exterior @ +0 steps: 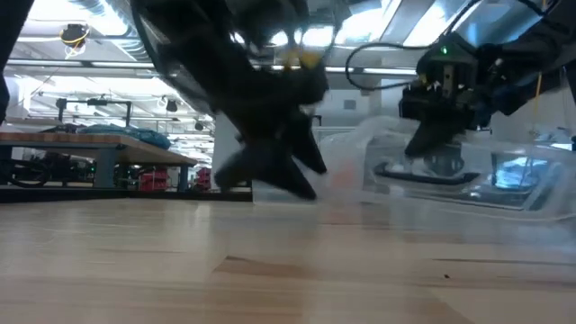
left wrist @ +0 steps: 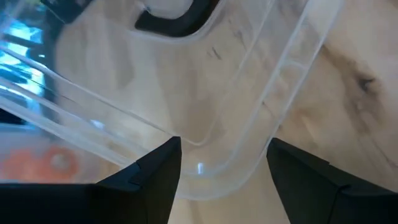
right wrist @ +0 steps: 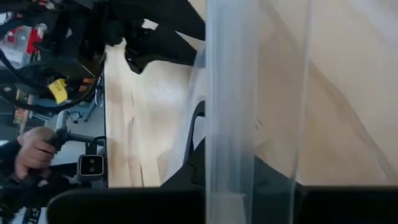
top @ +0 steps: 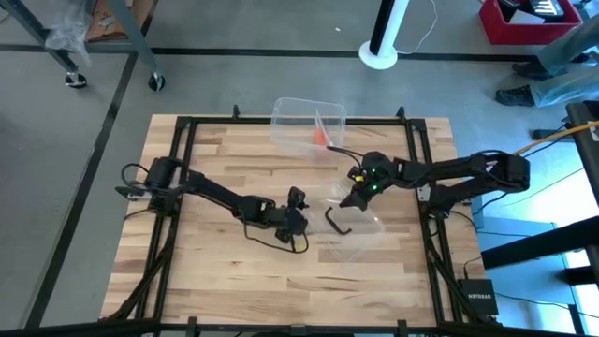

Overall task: Roll bandage
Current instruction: Close the transparent container

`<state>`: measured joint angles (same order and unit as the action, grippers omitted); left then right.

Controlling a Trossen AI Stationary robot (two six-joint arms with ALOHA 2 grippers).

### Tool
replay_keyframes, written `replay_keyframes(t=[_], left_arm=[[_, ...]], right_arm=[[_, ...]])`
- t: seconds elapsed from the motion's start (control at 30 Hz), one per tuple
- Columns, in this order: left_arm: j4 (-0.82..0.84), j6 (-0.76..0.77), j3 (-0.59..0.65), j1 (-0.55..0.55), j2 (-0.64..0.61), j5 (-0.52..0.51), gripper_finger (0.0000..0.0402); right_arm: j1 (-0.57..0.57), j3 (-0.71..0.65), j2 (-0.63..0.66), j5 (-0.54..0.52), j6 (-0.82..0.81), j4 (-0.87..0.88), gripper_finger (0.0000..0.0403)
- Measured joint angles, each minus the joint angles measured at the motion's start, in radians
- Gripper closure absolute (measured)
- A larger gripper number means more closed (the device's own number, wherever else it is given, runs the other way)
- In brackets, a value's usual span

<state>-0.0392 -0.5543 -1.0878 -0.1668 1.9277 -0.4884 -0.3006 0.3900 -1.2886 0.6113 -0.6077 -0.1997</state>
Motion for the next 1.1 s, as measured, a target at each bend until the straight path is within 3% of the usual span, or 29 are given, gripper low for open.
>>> replay_keyframes(t=[0.17, 0.27, 0.37, 0.57, 0.77, 1.1], left_arm=[[0.062, 0.019, 0.001, -0.037, -0.118, -0.026, 0.0174], [0.093, 0.064, 0.000, -0.047, -0.206, -0.024, 0.0174], [0.141, 0.117, 0.000, -0.048, -0.291, -0.020, 0.0174], [0.142, 0.251, -0.002, -0.045, -0.393, -0.013, 0.0174], [0.032, 0.339, -0.002, -0.031, -0.392, -0.009, 0.0174], [-0.396, 0.367, -0.001, 0.000, -0.393, -0.014, 0.0174]], right_arm=[[0.002, 0.103, 0.087, -0.066, 0.075, 0.169, 0.0364], [0.007, 0.209, 0.157, -0.156, 0.139, 0.350, 0.0377], [0.031, 0.341, 0.207, -0.288, 0.223, 0.539, 0.0395], [0.143, 0.614, 0.224, -0.581, 0.310, 0.793, 0.0386], [0.285, 0.813, 0.210, -0.766, 0.324, 0.862, 0.0390], [0.531, 0.880, 0.142, -1.360, 0.376, 0.803, 0.0391]])
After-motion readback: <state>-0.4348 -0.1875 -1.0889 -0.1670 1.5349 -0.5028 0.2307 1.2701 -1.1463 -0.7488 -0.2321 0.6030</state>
